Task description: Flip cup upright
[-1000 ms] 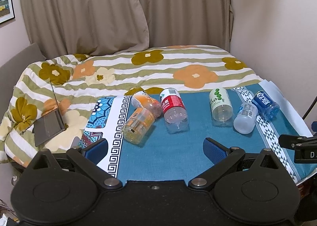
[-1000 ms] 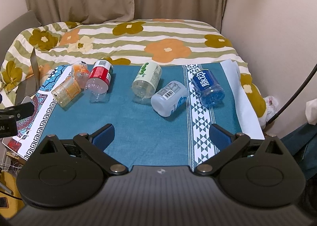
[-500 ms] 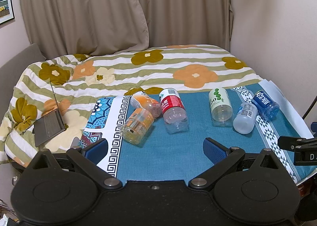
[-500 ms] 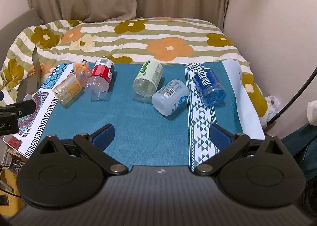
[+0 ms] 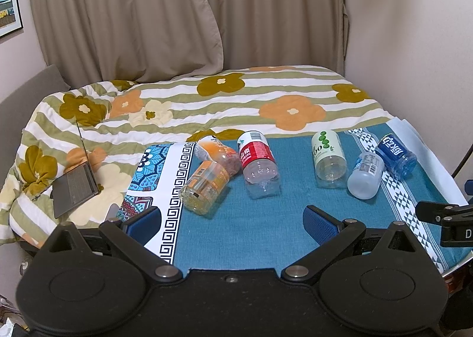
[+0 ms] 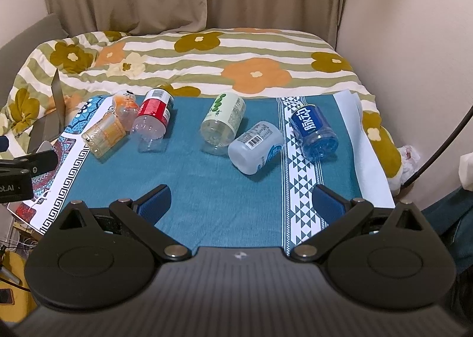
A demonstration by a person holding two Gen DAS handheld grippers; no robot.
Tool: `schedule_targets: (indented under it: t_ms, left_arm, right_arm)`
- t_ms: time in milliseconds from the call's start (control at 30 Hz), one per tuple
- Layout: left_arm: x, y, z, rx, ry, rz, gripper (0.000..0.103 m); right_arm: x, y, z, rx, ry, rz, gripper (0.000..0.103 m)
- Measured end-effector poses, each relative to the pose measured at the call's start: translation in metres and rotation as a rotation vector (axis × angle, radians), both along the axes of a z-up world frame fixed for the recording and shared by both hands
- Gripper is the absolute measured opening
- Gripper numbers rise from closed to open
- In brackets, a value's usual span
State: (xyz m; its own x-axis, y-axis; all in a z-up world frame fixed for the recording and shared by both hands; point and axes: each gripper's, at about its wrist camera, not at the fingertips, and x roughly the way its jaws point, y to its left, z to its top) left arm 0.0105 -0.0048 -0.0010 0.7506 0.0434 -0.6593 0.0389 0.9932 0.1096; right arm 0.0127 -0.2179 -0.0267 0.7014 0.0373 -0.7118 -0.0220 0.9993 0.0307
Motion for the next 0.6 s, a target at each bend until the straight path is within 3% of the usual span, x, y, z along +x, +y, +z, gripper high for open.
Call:
schedule_targets:
  t_ms: [300,600]
  left_arm:
    - [0.002,0.002,0.008,0.051,-0.017,0.027,0.103]
    - [0.045,0.03,0.005,0.076,0.006,-0.038,0.103]
  right_arm:
    - [0.01,-0.009,0.007,0.057,-0.007,0.061,0.103]
    - [0.043,0.007,-0.007,0.101,0.022,0.044,0.103]
